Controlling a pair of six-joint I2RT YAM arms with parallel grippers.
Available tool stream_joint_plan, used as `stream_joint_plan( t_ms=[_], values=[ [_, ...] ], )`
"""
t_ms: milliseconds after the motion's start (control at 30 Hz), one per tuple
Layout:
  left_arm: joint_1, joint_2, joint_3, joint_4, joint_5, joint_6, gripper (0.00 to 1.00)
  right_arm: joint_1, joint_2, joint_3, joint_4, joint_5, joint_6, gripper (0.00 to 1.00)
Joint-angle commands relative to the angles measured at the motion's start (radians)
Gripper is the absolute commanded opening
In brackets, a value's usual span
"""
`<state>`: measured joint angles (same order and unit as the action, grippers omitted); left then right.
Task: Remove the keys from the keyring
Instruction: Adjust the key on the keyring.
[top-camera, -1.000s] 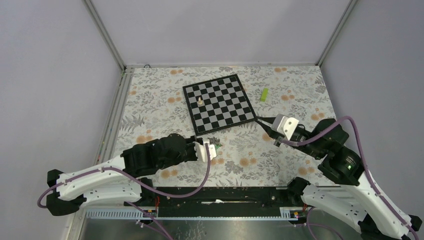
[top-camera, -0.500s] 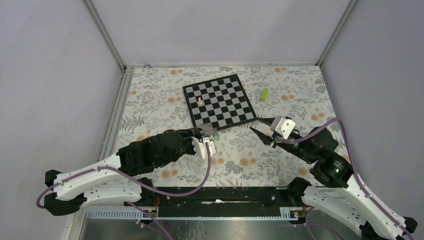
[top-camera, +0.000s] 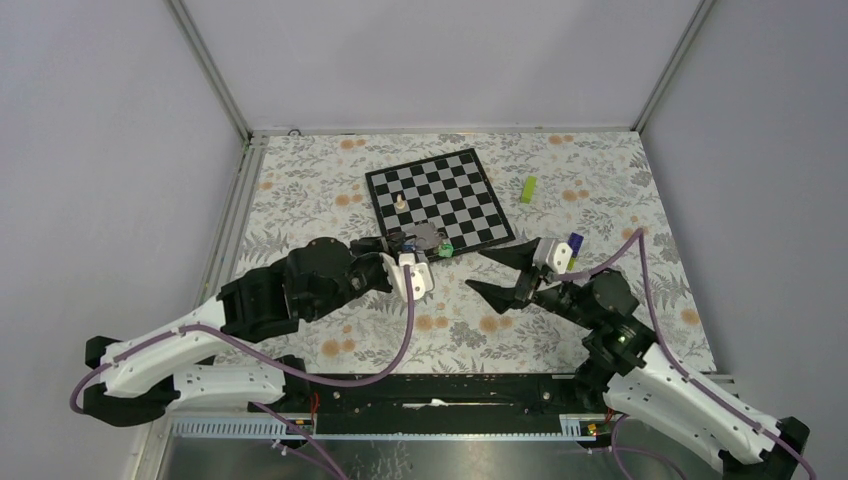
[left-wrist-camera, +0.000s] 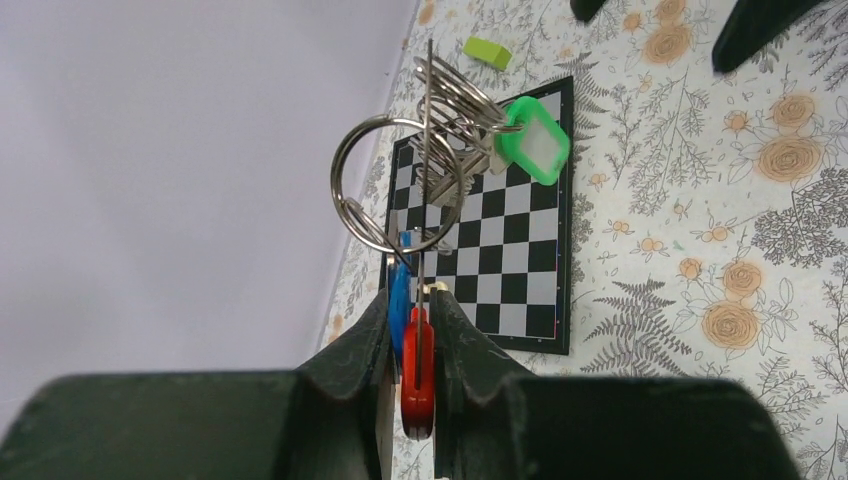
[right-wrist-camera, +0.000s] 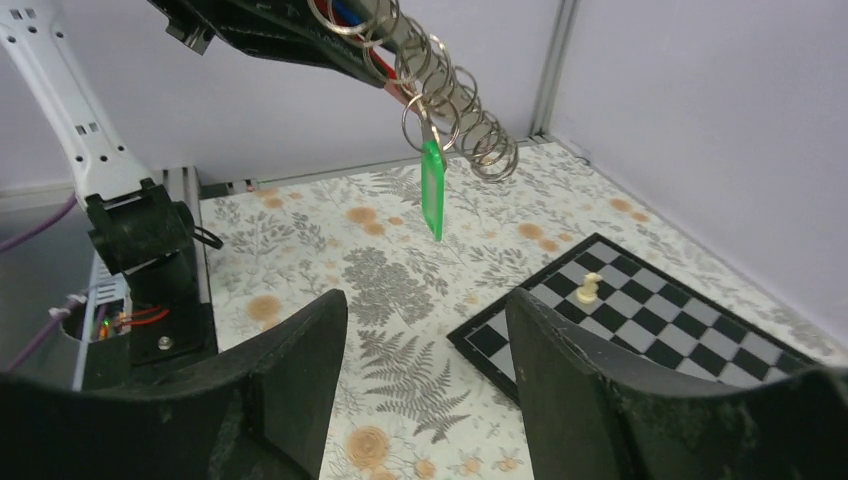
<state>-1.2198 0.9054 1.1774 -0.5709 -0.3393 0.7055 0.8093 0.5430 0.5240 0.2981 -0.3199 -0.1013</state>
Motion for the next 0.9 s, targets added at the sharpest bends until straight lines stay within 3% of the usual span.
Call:
stream_joint_plan(
  t_ms=[0,233,467,567,700,867],
  values=[
    [0.002,0.016,0.07,0.066,0.04,-0.015,0.0,-0.004,0.046,-0.069,0.364,-0.013,0.157,0.67],
    [0.002,0.036,0.096,0.068,0.061,-0.014,0.0,-0.005,0.173,-0.138,0.668,0.029,0.255,0.69],
    [0.002,0.041,0.101,0.094,0.072,-0.012,0.0,-0.003,0.273,-0.119,0.769,0.019,0.275,0.65],
    [0.002,0.043,0.104,0.095,0.069,-0.01,0.0,-0.005,0.297,-0.105,0.774,0.003,0.278,0.55],
    [0.002,0.04,0.105,0.095,0.065,-0.01,0.0,-0.003,0.305,-0.1,0.759,-0.007,0.282,0.31],
    [0.002,0.028,0.101,0.095,0.058,-0.009,0.0,-0.004,0.277,-0.11,0.707,0.002,0.275,0.18]
  ],
)
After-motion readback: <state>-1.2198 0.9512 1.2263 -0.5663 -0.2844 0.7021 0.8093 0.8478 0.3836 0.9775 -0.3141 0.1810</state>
